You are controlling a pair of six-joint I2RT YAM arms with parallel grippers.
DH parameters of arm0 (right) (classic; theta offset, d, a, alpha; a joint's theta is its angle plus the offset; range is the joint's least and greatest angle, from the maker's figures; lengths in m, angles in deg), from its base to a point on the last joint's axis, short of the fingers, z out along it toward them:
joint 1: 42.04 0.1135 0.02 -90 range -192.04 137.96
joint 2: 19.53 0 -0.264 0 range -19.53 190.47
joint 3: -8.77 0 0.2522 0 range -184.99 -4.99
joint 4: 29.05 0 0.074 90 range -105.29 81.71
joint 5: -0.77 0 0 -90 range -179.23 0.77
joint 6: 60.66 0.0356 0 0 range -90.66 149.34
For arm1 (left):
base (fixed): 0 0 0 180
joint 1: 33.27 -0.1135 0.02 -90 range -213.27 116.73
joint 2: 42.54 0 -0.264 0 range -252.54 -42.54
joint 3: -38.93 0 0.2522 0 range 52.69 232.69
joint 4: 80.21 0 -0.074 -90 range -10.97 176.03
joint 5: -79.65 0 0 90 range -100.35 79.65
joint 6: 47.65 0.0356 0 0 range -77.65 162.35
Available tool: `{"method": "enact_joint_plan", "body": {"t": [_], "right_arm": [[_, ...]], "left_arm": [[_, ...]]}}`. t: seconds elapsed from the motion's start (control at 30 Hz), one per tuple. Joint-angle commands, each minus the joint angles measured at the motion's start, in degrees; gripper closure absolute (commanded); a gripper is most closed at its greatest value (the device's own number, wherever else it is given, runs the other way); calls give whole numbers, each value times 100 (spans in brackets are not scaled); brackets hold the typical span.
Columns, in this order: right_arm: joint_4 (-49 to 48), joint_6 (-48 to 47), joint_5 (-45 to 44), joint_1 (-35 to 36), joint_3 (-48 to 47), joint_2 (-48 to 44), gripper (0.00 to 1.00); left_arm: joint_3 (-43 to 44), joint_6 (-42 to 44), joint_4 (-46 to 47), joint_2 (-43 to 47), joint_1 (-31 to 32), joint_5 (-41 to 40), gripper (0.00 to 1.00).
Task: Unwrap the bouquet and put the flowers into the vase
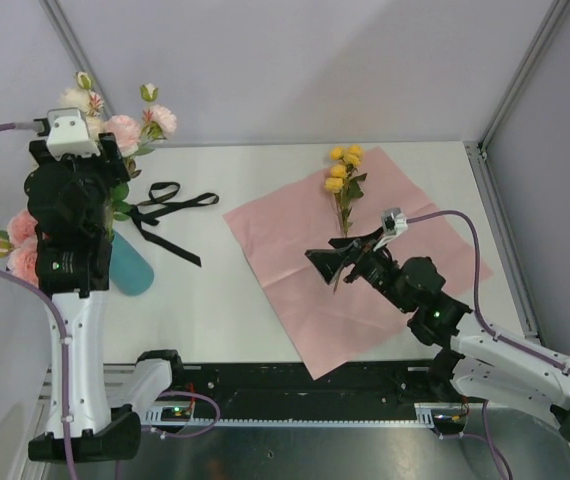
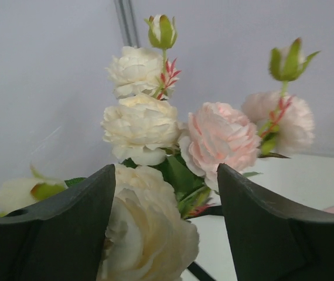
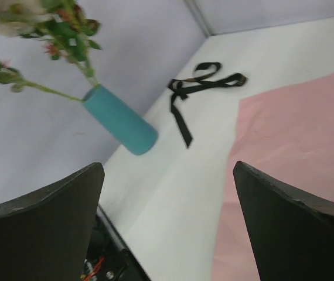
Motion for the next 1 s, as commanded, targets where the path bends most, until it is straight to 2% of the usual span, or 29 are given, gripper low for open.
{"method": "enact_joint_plan", "body": {"t": [0.0,0.2,0.37,0.47,0.67,0.77,0.97], "right_arm": [[683,22,-474,-426,-475,339,1],[1408,-185,-672,-1369,-944,1130,6],[1657,-123,-544,-1920,-1253,2105,18],[1471,-32,-191,-2144,-1285,2607,26],[1313,-13,167,-2499,-1669,3728,31],[1136,-91,198,-2704,-1841,4295,37],[929,-52,767,-3020,-2178,5213,48]], "left_arm": [[132,-1041,-112,437,-36,563,21],[236,-2028,-299,728,-35,2137,10],[-54,-2598,-315,1188,-35,3169,6],[-410,-2865,-323,1539,-34,3309,5],[-1030,-3267,-331,2071,15,3730,4],[-1238,-3305,-328,2171,140,4073,4],[-1553,-3345,-324,2397,334,4213,4]]}}
